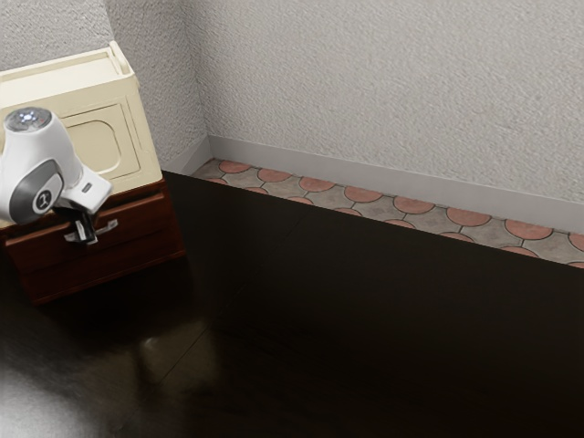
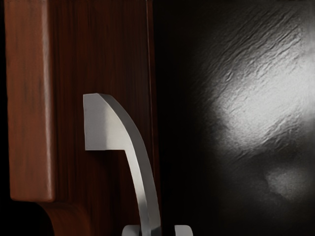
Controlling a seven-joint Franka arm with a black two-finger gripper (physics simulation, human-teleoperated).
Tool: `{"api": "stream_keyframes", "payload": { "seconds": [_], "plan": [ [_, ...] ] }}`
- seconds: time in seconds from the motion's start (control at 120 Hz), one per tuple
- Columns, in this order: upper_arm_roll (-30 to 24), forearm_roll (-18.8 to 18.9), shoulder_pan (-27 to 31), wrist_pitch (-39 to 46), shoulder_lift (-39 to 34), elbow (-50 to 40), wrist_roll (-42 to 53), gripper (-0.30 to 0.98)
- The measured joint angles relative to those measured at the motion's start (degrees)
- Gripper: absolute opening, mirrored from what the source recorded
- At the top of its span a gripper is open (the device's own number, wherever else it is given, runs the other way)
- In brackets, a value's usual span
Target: Pull the drawer handle with one arm to open the drawer
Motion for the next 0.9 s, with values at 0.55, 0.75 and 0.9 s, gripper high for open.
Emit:
{"api": "stream_keyframes", "payload": {
  "seconds": [0.55, 0.75, 0.9],
  "plan": [
    [-0.3, 0.5, -1.6, -1.0, -3.4, -3.1, -1.9, -0.1],
    [-0.2, 0.5, -1.5, -1.0, -5.0, -4.6, -2.4, -0.1],
    [-0.3, 0.5, -1.4, -1.0, -5.9, -5.5, -2.7, -0.1]
  ]
}}
